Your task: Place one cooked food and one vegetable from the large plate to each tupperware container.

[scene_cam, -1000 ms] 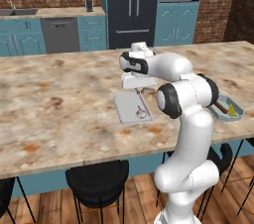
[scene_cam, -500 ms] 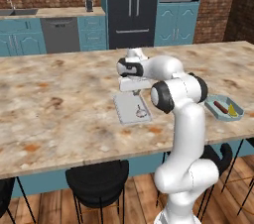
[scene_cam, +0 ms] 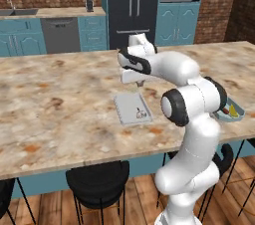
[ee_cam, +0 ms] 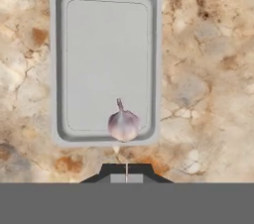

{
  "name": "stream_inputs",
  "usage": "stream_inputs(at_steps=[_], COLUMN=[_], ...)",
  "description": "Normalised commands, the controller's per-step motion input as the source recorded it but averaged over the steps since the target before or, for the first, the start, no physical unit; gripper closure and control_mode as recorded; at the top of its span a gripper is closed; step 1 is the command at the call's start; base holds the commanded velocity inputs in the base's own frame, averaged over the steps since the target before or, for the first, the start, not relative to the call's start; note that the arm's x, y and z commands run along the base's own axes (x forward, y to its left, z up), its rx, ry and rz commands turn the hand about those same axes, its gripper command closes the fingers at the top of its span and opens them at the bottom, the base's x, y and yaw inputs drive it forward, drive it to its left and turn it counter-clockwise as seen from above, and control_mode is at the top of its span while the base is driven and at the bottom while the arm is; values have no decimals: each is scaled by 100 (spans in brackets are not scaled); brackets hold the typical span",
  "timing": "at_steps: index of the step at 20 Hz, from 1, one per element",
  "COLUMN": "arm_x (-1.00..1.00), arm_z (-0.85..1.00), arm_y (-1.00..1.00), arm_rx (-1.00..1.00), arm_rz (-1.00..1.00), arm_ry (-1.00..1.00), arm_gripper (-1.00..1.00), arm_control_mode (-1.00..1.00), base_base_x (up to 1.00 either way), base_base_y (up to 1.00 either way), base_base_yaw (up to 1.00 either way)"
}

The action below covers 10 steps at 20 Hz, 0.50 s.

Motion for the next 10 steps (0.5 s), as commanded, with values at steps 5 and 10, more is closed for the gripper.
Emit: stream_inputs(at_steps=[5,10], arm_x=[-100,-100], arm_z=[5,0], arm_y=[-40,-10], arm_rx=[7,1], arm_rz=[3,0], arm_ry=[-19,-26], arm_gripper=[100,-100], arm_control_mode=[-100,-100], base_base_x=[0,0], base_base_y=[0,0], base_base_yaw=[0,0])
